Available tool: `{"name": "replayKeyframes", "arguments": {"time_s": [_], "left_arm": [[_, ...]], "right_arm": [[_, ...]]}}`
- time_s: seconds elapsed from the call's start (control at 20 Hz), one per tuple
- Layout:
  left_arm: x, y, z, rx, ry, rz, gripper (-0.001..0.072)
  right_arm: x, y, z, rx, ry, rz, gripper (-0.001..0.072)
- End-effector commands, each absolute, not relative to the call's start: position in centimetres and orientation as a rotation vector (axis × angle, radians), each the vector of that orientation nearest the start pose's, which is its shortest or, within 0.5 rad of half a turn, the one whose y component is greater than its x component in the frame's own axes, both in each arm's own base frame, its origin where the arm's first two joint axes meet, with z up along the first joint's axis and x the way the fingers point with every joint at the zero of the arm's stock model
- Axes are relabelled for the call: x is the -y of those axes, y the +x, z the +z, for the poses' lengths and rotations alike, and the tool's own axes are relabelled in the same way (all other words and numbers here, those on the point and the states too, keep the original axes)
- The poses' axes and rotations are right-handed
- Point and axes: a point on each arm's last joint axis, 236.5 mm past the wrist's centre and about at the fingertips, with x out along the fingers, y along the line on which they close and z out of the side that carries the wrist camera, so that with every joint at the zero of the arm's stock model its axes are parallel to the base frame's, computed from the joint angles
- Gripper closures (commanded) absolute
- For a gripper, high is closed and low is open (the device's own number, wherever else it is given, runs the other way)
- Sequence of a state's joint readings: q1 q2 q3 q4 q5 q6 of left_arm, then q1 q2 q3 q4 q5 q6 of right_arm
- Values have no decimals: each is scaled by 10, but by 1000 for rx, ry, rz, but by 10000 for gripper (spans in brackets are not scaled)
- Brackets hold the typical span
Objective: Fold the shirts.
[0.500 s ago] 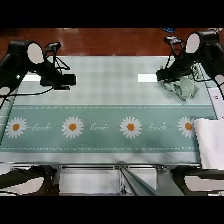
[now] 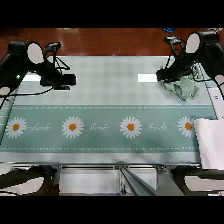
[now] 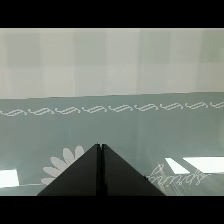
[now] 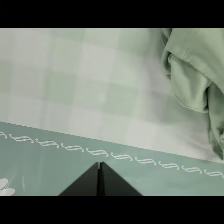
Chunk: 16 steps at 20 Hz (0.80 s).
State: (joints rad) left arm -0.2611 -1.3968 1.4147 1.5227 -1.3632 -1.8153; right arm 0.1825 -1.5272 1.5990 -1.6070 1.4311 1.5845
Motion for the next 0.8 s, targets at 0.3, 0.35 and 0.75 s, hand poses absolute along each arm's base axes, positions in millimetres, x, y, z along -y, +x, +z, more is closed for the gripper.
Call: {"name": "replayKeyframes", "arguments": {"time_s": [0.3,0.35,0.75], "left_arm": [[114,384,39,-1364,-70,-87,684],[114,384,39,-1363,-70,-87,684],[128,476,71,-958,-129,-130,641]], "right_arm": [[-71,425,44,-1350,-138,121,684],[-71,425,44,-1348,-138,121,684],[-68,521,89,-902,-176,80,684]]}}
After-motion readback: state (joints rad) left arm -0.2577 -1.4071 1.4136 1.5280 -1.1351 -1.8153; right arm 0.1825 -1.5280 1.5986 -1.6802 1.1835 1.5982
